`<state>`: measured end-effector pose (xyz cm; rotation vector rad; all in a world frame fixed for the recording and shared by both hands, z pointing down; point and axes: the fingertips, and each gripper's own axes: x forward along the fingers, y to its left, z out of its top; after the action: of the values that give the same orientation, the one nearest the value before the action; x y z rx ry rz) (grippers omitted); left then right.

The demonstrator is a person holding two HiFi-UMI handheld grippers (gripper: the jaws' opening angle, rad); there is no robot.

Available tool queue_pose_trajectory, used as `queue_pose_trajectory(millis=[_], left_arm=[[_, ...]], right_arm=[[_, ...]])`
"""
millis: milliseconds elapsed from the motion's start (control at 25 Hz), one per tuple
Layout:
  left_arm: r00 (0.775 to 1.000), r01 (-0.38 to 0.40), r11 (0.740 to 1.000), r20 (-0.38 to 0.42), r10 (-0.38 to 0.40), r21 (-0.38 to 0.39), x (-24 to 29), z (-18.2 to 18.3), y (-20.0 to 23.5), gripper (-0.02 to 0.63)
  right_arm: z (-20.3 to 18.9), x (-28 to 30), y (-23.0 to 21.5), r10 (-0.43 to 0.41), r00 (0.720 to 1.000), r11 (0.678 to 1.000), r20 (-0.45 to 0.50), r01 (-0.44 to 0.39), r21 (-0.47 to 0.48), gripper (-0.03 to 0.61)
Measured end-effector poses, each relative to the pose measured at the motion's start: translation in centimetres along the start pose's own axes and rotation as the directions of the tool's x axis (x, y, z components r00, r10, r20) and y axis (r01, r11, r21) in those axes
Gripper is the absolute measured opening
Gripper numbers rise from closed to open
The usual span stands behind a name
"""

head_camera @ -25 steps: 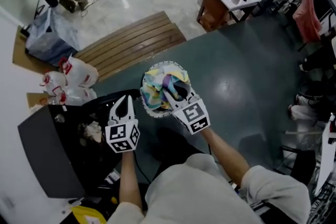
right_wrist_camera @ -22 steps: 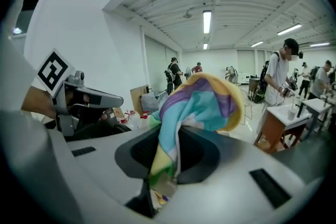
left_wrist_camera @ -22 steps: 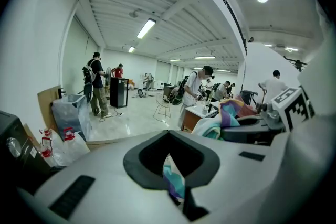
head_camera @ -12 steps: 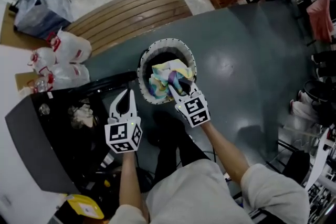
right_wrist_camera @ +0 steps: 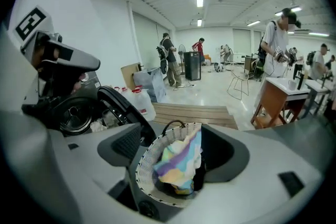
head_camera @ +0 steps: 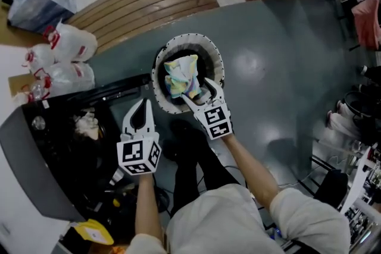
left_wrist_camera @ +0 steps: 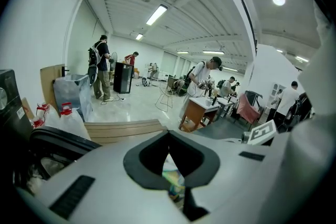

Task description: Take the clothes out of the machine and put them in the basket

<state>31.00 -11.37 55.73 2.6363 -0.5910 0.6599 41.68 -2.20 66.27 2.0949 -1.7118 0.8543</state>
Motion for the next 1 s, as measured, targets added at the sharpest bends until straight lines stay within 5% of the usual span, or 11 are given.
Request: queue_pose_trajectory(millis=[160,280,440,760,1000], left_arm=[[1.0,-0.009,1.0,0.013,0.009,-0.015,-0.4,0.2,0.4,0.018],[0.999,-0.029,0.999,0.026,0.03,-0.026,-1.1,0.0,1.1,0.018],[0.995,-0.084,0.995,0.054,0.086,-0.047,-2.6,-0.8,2.8,0.018],[0.973,-0.208,0.967,0.071,0.22,-0.147,-8.3,-3.5,8.5,0.018],[0.921,-0.349,0.905,0.088,0.379,-0.242,-15.4,-6.9,14.7,0.018]], right_arm=[[-0.3,-0.7,1.2,0.023,1.0,0.998,-0.01,-0.024,-0.057,0.353],[0.2,-0.9,2.2,0.047,0.999,0.996,-0.008,-0.047,-0.082,0.254],[0.4,-0.6,4.5,0.11,0.994,0.987,-0.027,-0.113,-0.119,0.042],[2.0,0.3,12.2,0.258,0.965,0.947,-0.033,-0.26,-0.188,0.023],[1.7,2.2,20.8,0.378,0.923,0.883,-0.073,-0.383,-0.272,0.023]])
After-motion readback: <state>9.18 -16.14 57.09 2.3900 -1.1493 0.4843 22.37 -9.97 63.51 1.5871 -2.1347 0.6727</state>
